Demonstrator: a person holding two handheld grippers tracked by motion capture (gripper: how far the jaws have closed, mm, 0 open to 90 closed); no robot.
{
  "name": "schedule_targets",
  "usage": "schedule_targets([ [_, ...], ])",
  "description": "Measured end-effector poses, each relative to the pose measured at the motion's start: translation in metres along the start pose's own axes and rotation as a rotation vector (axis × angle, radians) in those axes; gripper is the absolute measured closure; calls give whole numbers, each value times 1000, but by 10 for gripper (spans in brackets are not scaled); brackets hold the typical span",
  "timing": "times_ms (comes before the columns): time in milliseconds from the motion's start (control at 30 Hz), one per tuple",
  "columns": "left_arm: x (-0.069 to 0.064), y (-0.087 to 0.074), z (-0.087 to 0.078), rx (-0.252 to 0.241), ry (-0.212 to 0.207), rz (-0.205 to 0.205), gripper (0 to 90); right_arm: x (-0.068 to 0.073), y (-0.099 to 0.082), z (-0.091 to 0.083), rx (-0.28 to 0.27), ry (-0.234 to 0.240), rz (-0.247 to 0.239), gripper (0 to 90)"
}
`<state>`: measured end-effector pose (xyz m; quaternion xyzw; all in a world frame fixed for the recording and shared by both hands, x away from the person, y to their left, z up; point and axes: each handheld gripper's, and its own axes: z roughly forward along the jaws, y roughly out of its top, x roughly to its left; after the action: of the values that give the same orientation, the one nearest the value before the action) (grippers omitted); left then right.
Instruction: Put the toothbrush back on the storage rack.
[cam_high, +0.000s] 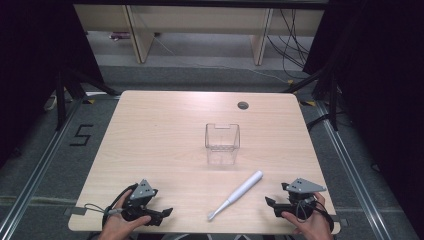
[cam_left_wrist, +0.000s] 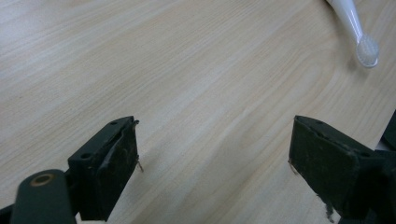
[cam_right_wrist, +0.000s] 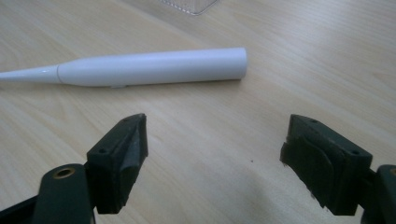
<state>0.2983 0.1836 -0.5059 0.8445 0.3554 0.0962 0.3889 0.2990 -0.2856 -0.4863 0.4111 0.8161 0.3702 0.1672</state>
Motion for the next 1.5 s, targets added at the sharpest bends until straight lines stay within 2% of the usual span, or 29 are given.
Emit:
schedule_targets([
  [33, 0, 0, 0, 1, -1, 1, 149, 1, 0, 0, 12, 1, -3, 234],
  [100, 0, 0, 0, 1, 2, 1, 149, 0, 0, 0, 3, -16, -39, 234],
  [133, 0, 0, 0, 2, -2, 2, 149, 2, 0, 0, 6, -6, -21, 232],
  [167, -1, 0, 1, -4, -2, -8, 149, 3, 0, 0, 9, -6, -28, 224],
  [200, 0, 0, 1, -2, -1, -6, 149, 2, 1, 2, 17, 15, -32, 214],
  [233, 1, 0, 0, 9, 12, 3, 149, 3, 1, 1, 23, 9, -51, 207],
  [300, 0, 0, 1, -3, -4, -6, 149, 2, 2, 3, 7, 5, -94, 207],
  [333, 1, 0, 1, 11, 11, 5, 149, 4, 3, 2, 18, 15, -77, 208],
  [367, 1, 0, 1, 10, 8, 6, 149, 4, 4, 2, 1, 9, -118, 209],
  [467, 0, 0, 1, -4, -2, -5, 149, 6, 7, 1, 17, 32, -115, 209],
  [500, 0, 0, 1, -4, -1, -5, 149, 5, 8, 2, 0, 30, -132, 209],
  [533, 0, 0, 1, -4, -2, -6, 149, 6, 10, 1, 8, 40, -129, 209],
  [600, 1, 0, 1, 4, -1, 0, 149, 7, 12, 2, 16, 29, -167, 205],
  [867, 1, 0, 1, 7, -3, 0, 149, 11, 16, 4, 19, 60, -179, 183],
  [967, 1, 0, 1, 8, -3, 0, 149, 12, 19, 4, 11, 55, -216, 196],
  [1033, 1, 0, 1, 7, -3, -1, 149, 14, 21, 4, 17, 56, -220, 197],
  [1100, 1, 0, 1, 8, -2, -2, 149, 15, 23, 5, 20, 63, -250, 204],
  [1133, 1, 0, 1, 8, -2, -2, 149, 18, 26, 7, 43, 71, -261, 211],
  [1167, 1, 0, 1, 8, -2, -2, 149, 18, 26, 7, 43, 71, -261, 211],
  [1200, 1, 0, 2, -1, -3, -12, 149, 20, 30, 8, 50, 73, -298, 220],
  [1267, 1, 0, 2, -1, -5, -15, 149, 21, 32, 9, 61, 69, -304, 225],
  [1333, 1, 0, 2, -1, -4, -16, 149, 25, 38, 12, 77, 77, -339, 237],
  [1367, 2, 0, 2, 13, 10, -4, 149, 25, 38, 12, 77, 77, -339, 237],
  [1400, 2, 0, 2, 14, 5, -2, 149, 26, 40, 13, 81, 75, -345, 243],
  [1433, 1, 0, 2, 0, -4, -15, 149, 27, 42, 14, 89, 85, -358, 243],
  [1500, 1, 0, 2, -2, -3, -14, 149, 28, 45, 17, 99, 90, -377, 253],
])
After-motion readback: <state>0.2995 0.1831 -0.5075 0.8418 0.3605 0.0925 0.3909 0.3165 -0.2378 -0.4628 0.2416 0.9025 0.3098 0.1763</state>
